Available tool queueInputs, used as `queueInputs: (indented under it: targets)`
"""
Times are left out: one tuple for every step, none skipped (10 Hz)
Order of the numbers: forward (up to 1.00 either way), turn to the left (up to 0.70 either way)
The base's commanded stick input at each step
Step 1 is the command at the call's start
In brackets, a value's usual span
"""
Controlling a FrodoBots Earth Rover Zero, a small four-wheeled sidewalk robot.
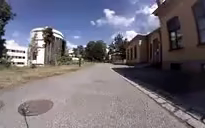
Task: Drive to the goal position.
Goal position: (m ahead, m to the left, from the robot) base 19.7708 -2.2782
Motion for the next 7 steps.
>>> queueInputs:
  targets:
    - [0.85,0.0]
    - [0.85,0.0]
    - [0.85,0.0]
    - [0.85,0.0]
    - [0.85,0.0]
    - [0.85,0.0]
    - [0.85,0.0]
